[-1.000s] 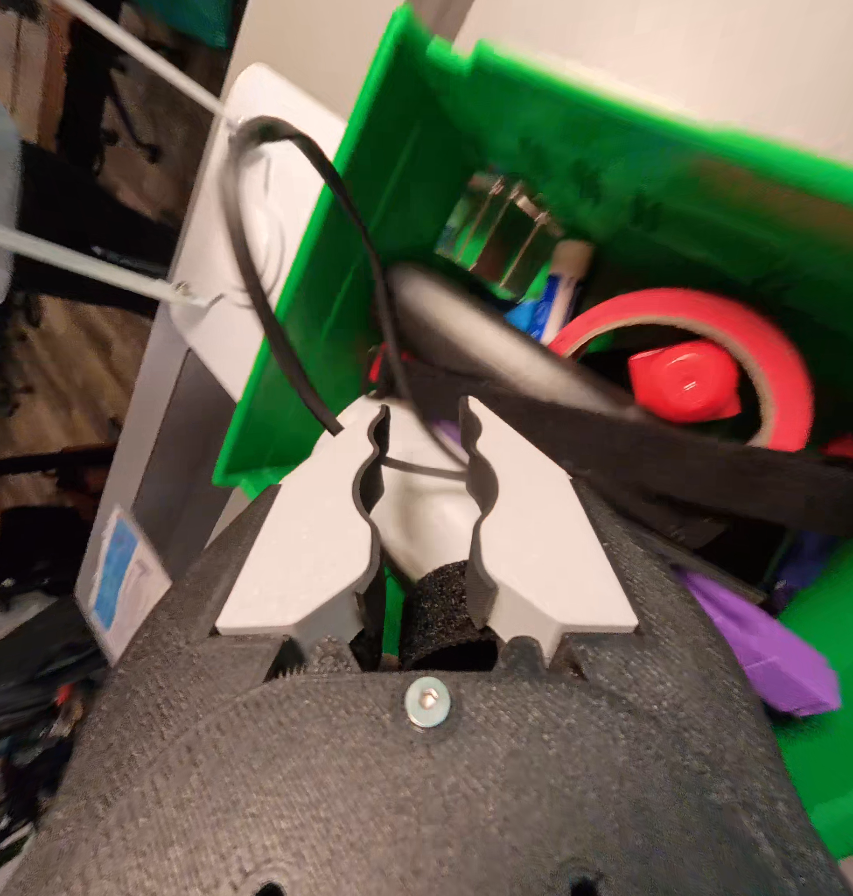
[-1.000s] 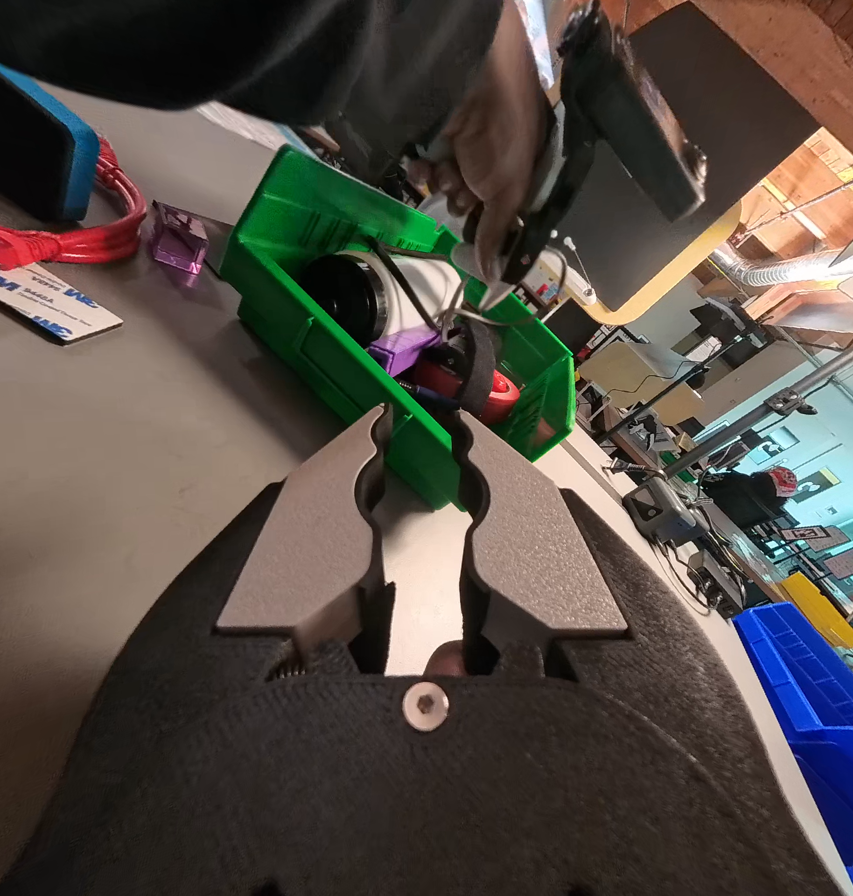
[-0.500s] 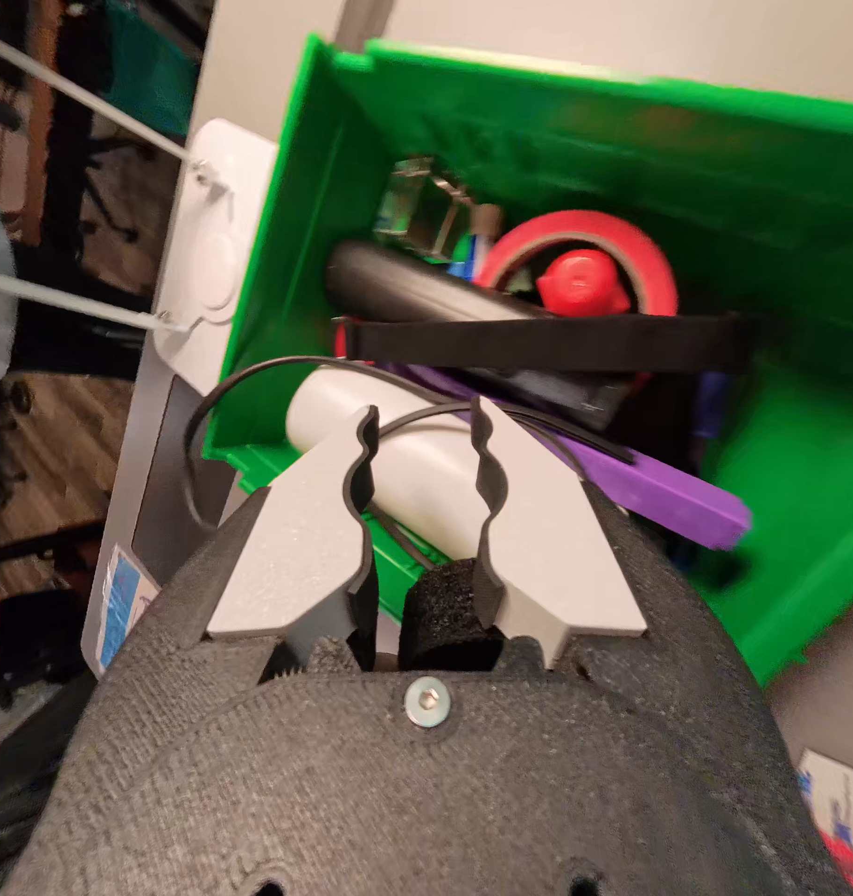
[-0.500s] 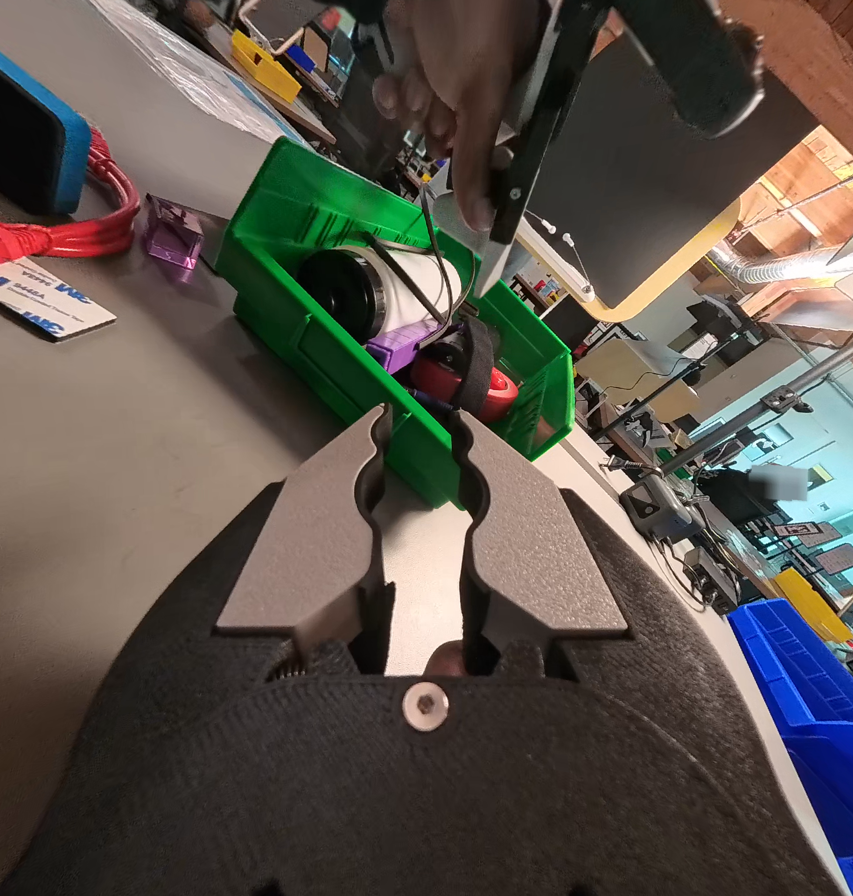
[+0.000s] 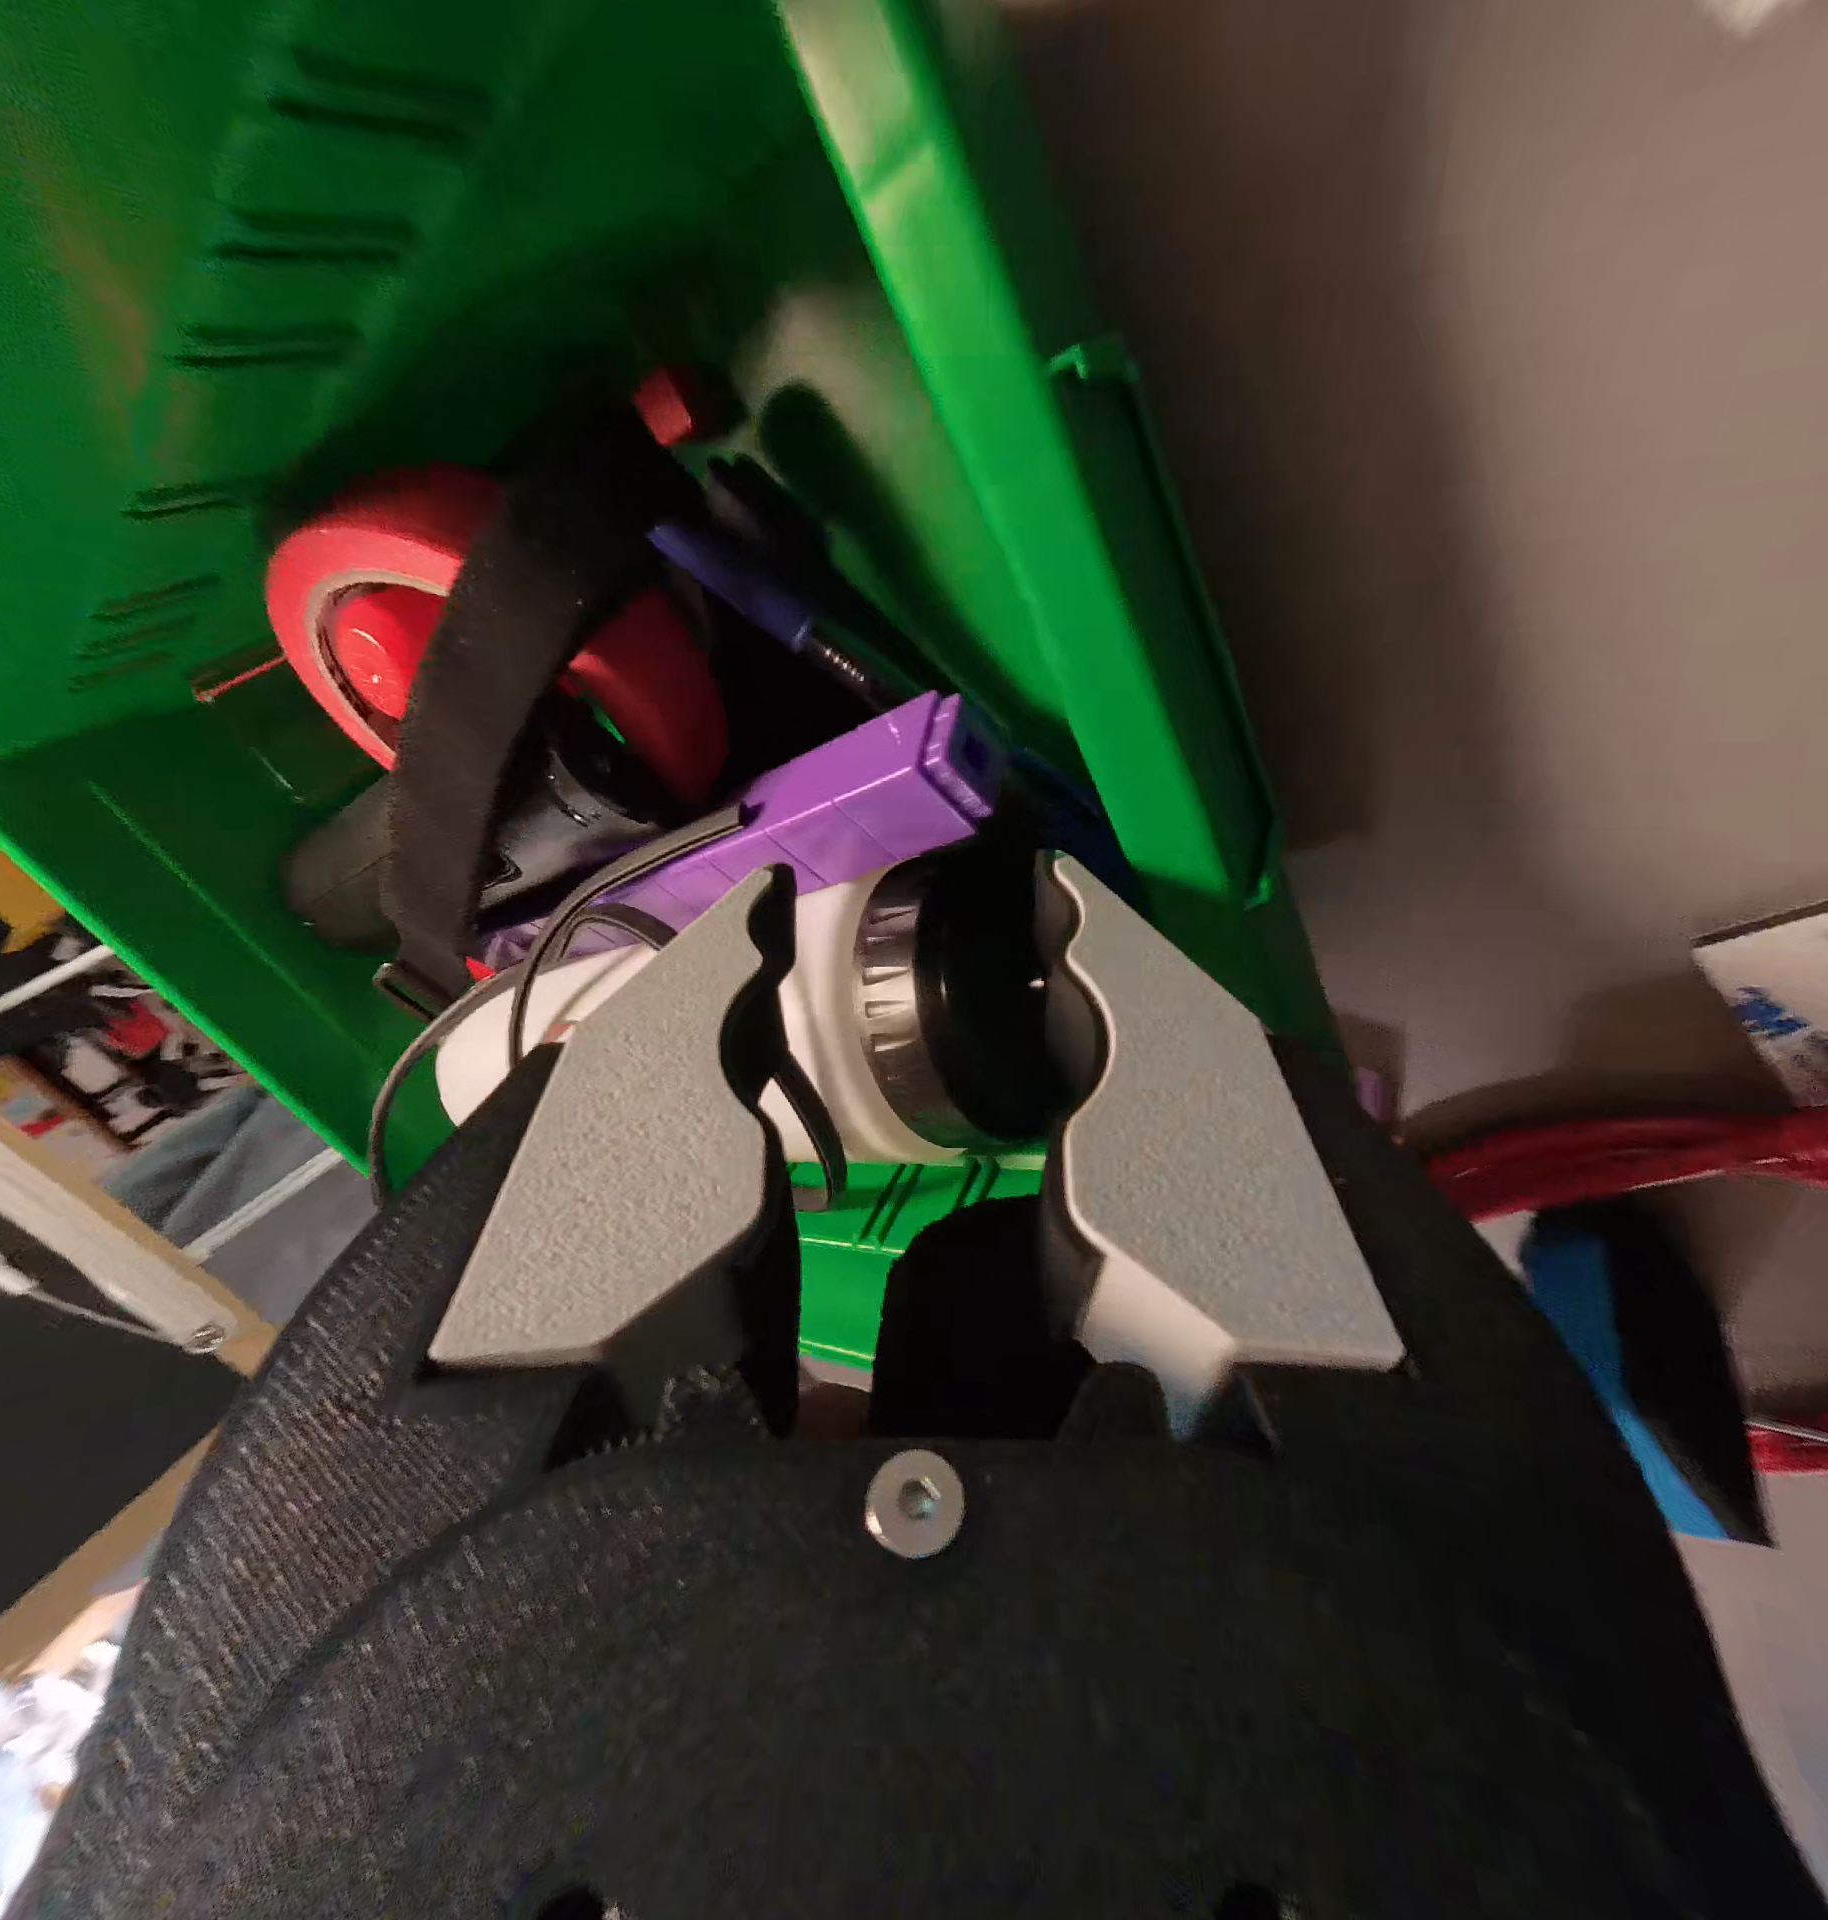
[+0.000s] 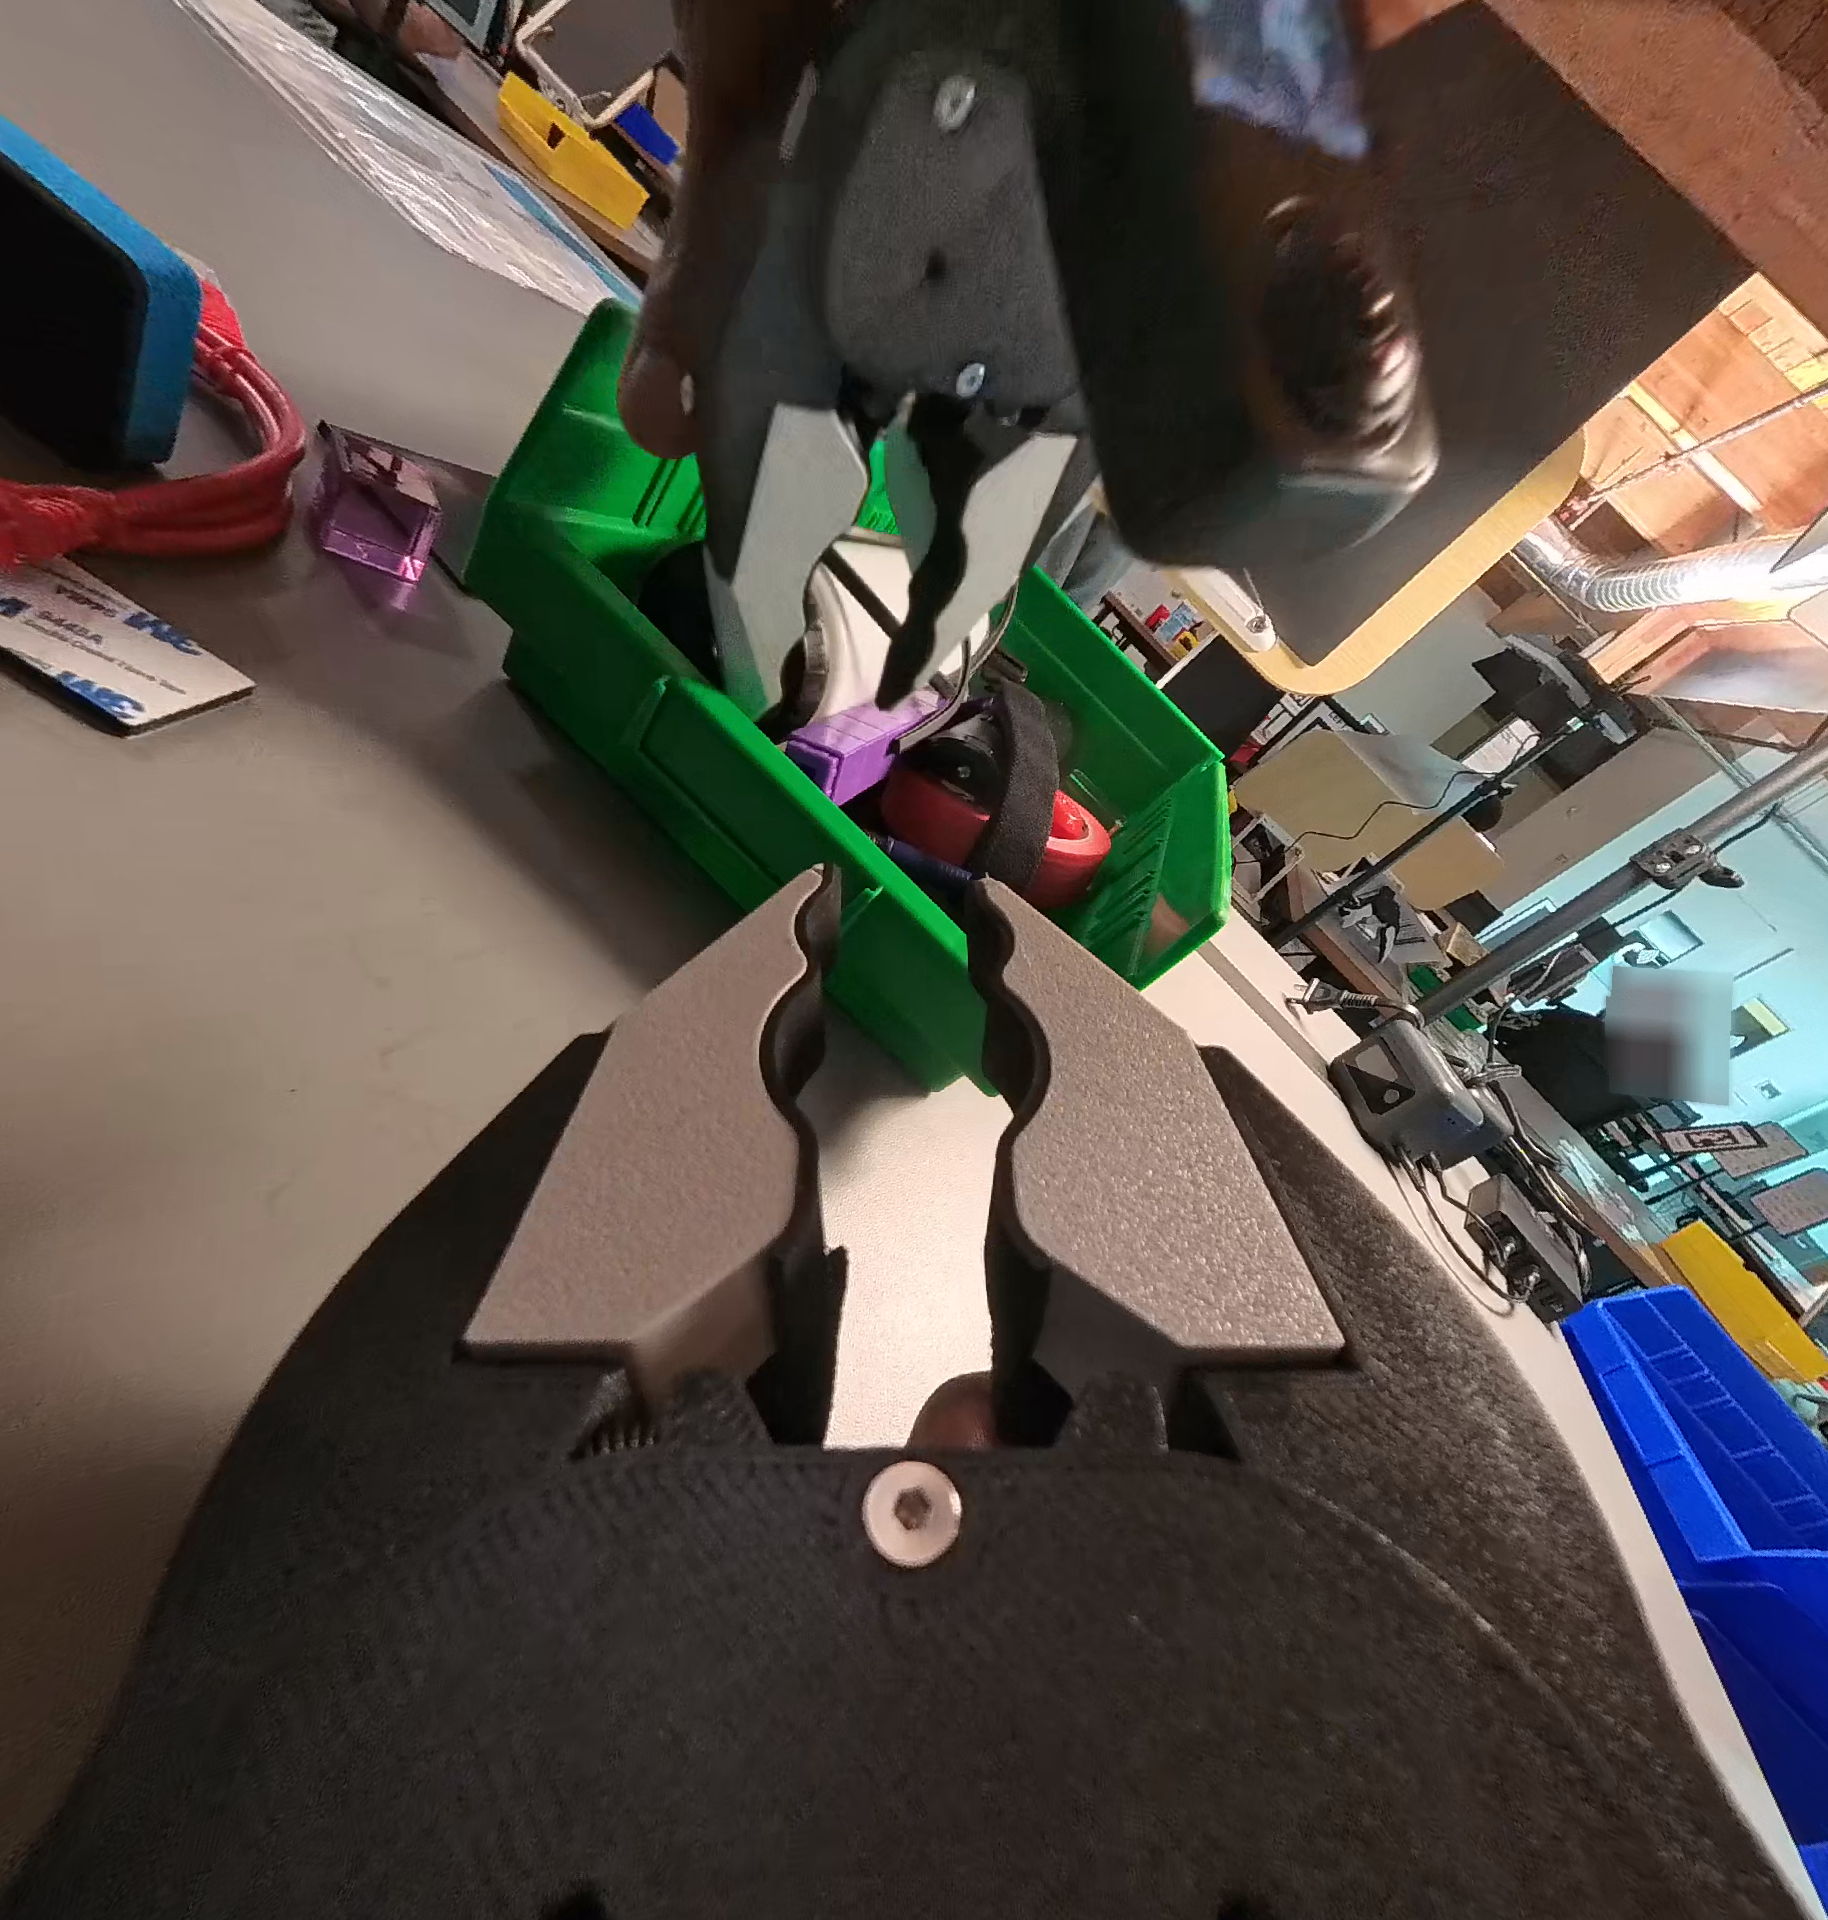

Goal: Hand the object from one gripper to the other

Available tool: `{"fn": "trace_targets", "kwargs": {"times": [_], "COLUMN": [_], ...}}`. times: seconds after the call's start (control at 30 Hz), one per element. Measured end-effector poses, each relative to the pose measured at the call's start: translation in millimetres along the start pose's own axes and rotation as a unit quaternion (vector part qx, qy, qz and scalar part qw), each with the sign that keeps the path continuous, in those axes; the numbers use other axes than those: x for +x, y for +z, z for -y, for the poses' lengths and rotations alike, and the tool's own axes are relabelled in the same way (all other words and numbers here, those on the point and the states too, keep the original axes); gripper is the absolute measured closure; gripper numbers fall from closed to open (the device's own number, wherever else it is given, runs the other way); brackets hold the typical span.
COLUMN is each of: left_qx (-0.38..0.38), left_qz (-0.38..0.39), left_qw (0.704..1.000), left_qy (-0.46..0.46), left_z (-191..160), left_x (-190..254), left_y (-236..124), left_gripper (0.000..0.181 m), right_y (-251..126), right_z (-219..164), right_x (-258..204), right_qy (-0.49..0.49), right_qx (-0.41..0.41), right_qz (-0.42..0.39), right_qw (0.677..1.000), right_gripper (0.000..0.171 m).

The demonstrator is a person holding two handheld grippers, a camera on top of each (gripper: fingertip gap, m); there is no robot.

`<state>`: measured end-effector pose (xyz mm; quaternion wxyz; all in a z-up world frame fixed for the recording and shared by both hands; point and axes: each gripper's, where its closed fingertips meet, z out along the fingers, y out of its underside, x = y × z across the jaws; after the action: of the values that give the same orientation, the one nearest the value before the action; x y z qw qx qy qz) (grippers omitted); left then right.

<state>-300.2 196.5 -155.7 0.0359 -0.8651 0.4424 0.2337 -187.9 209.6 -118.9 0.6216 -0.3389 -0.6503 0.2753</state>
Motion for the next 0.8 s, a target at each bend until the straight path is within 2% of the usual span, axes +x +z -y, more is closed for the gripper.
{"fn": "trace_targets", "kwargs": {"times": [0.1, 0.13, 0.27, 0.5, 0.67, 0.8], "left_qx": [-0.013, -0.019, 0.002, 0.031, 0.09, 0.217], "left_qz": [0.038, 0.05, 0.09, 0.07, 0.093, 0.126], "left_qw": [0.998, 0.997, 0.989, 0.985, 0.985, 0.968], "left_qy": [0.044, 0.054, 0.119, 0.155, 0.111, -0.008], "left_z": [-3.5, -4.5, 6.5, 14.6, 20.3, 26.4], "left_x": [-9.1, -12.8, -20.1, -9.4, -19.0, -41.8], "left_y": [10.7, 13.2, 15.2, 22.0, 7.1, -38.1], "left_gripper": [0.132, 0.124, 0.121, 0.14, 0.149, 0.154], "right_y": [0.4, 0.4, 0.9, 0.9, 0.4, 0.7], "right_z": [-0.3, -0.3, -0.6, -0.2, 0.4, 0.3], "right_x": [-0.6, -0.7, -1.5, -2.2, -1.0, -0.9], "right_qy": [-0.002, -0.003, -0.005, -0.008, -0.005, -0.005], "right_qx": [-0.002, -0.002, -0.003, -0.002, 0.001, 0.0], "right_qz": [0.001, 0.001, 0.002, 0.003, 0.001, 0.002], "right_qw": [1.0, 1.0, 1.0, 1.0, 1.0, 1.0], "right_gripper": [0.146, 0.146, 0.146, 0.146, 0.146, 0.146]}}
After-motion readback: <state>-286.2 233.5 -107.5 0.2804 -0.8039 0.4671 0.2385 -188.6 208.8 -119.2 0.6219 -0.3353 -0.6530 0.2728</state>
